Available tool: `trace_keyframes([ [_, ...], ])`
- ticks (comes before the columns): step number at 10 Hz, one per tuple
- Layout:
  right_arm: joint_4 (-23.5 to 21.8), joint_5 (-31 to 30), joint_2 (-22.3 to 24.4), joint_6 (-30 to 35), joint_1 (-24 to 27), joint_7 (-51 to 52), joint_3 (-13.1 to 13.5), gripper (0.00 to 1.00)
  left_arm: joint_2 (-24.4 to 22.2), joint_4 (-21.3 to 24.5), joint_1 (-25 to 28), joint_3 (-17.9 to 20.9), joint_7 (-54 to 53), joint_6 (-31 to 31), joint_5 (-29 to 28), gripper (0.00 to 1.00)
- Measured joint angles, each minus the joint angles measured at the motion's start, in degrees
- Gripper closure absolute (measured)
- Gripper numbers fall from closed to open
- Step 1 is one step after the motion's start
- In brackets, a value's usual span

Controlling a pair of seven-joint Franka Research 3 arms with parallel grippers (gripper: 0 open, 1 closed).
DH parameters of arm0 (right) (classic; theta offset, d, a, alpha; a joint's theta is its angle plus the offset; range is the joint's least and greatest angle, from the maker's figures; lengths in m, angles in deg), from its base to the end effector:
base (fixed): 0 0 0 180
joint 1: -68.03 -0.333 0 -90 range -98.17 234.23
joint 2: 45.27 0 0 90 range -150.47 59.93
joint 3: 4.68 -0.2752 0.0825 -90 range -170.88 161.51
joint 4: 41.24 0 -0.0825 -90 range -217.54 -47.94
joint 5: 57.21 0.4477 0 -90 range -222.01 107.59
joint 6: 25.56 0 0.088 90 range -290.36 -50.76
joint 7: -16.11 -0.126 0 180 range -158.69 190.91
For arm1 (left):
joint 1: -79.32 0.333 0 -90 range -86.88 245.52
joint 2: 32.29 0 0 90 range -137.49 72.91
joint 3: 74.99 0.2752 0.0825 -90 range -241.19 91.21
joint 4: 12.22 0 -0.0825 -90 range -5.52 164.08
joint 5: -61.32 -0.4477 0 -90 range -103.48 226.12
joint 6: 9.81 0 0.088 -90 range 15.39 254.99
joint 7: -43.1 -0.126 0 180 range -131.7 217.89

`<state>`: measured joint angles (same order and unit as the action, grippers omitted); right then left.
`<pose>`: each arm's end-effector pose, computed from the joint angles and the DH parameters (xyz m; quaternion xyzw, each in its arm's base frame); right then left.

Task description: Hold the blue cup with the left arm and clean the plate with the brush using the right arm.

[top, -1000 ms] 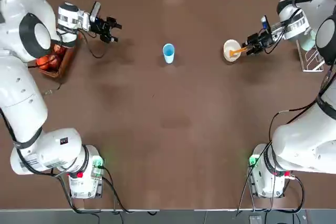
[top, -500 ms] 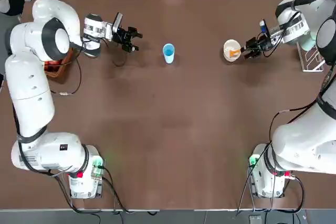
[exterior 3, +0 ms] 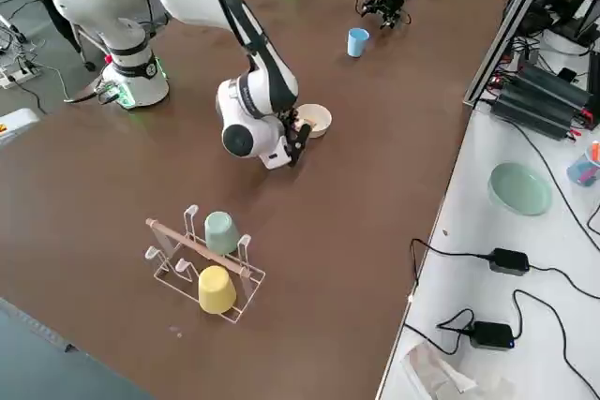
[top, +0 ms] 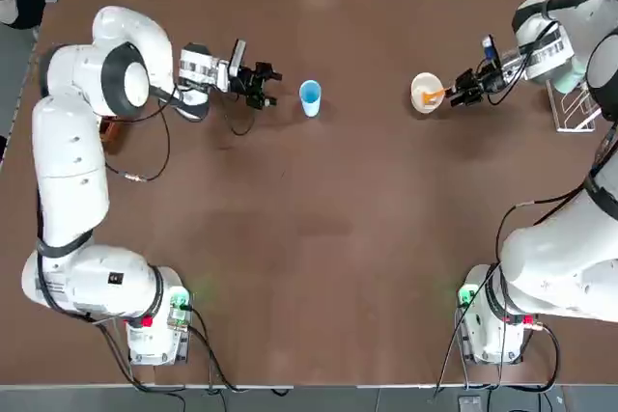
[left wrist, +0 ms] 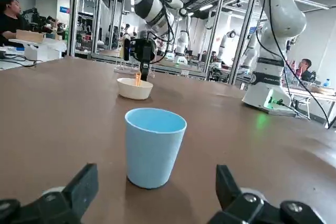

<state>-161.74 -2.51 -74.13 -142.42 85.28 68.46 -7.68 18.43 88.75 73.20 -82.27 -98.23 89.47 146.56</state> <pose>0.5366 -0.0715 0.0550 -0.9034 0.0197 0.0193 0.4279 0.5573 -0.2510 0.0044 0.5172 -0.5236 0.3873 0.5552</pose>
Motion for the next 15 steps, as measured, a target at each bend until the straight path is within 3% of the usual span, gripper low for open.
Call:
trace_keyframes([
  [3,-0.09,1.51,0.0,-2.16,0.12,0.05,-2.18,0.41,2.69,-2.81,-2.86,0.07,-4.2,1.03,3.9,0.01],
  [7,-0.21,1.58,0.0,-2.15,0.54,0.2,-2.3,0.45,4.6,-5.33,-3.97,0.44,-4.37,3.08,4.29,0.01],
  [9,-0.41,1.59,0.0,-1.87,1.42,0.4,-2.3,0.56,5.21,-5.66,-4.37,0.41,-4.46,3.07,5.96,0.01],
  [10,-0.51,1.61,0.0,-1.78,1.85,0.55,-2.29,0.74,5.24,-5.66,-5.21,0.39,-4.49,3.31,6.79,0.01],
  [11,-0.57,1.63,0.0,-1.71,2.03,0.63,-2.3,0.77,5.27,-5.66,-6.19,0.39,-4.52,3.95,7.81,0.01],
  [12,-0.62,1.69,0.0,-1.69,2.05,0.73,-2.31,0.87,5.33,-5.66,-7.25,0.4,-4.54,4.29,8.82,0.01],
  [15,-0.72,3.26,0.0,-1.35,2.05,0.82,-2.43,0.91,5.5,-5.66,-8.75,0.42,-4.55,5.27,9.81,0.01],
])
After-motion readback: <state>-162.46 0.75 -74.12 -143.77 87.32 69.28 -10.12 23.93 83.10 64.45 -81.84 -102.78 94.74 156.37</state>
